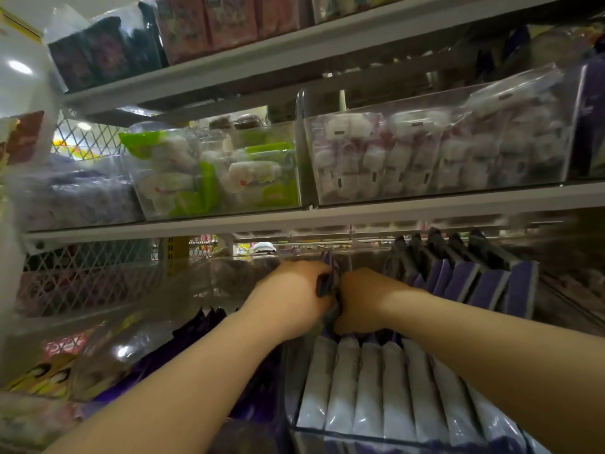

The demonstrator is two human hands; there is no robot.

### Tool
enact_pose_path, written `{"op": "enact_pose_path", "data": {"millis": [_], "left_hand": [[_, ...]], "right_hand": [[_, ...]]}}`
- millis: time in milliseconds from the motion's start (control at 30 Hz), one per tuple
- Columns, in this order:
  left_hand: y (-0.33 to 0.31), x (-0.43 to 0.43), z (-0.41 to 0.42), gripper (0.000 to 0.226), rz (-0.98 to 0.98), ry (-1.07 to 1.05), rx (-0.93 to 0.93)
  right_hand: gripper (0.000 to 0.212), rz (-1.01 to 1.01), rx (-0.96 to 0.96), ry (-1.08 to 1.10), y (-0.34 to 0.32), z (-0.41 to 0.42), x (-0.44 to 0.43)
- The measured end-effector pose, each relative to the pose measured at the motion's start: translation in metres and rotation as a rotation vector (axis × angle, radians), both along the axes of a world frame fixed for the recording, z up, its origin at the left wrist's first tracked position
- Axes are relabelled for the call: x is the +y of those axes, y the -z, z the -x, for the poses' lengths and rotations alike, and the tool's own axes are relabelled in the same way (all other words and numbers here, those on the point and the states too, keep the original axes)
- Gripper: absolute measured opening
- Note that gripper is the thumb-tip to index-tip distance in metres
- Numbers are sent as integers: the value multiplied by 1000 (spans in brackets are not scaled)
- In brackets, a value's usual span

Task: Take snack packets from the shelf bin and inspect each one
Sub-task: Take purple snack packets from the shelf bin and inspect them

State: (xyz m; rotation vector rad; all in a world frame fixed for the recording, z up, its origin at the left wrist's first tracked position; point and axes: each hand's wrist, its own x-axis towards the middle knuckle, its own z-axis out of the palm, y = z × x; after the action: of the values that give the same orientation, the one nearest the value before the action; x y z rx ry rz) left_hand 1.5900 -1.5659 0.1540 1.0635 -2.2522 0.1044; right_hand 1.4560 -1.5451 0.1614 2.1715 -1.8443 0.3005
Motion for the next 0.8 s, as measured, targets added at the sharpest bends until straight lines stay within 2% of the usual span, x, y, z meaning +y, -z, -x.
{"op": "enact_pose_path", "data": {"millis": [67, 133, 300, 400, 533, 633, 733, 800], "left_hand": [[1, 1, -1, 38, 42, -20, -43], [-3, 2, 3, 34, 48, -89, -110], [-15, 0, 17, 28, 42, -255, -272], [-12, -5, 18, 33, 76, -256, -286], [-9, -12, 18, 45, -27, -212, -367], [-9, -12, 16, 50, -132, -151, -353], [-7, -7, 11, 48, -148, -116, -269], [-4, 0, 5, 45, -123, -61, -172]], "right_hand": [[32, -32, -9, 31, 4, -2, -4], [37, -48, 21, 56, 5, -5, -9], [34, -1, 19, 71, 0, 0, -20], [25, 165, -66, 35, -5, 7, -18], [24, 297, -169, 27, -7, 9, -12], [22, 372, -323, 40, -14, 8, -4], [9, 363, -487, 7, -13, 7, 8], [17, 381, -592, -55, -4, 9, 23]]}}
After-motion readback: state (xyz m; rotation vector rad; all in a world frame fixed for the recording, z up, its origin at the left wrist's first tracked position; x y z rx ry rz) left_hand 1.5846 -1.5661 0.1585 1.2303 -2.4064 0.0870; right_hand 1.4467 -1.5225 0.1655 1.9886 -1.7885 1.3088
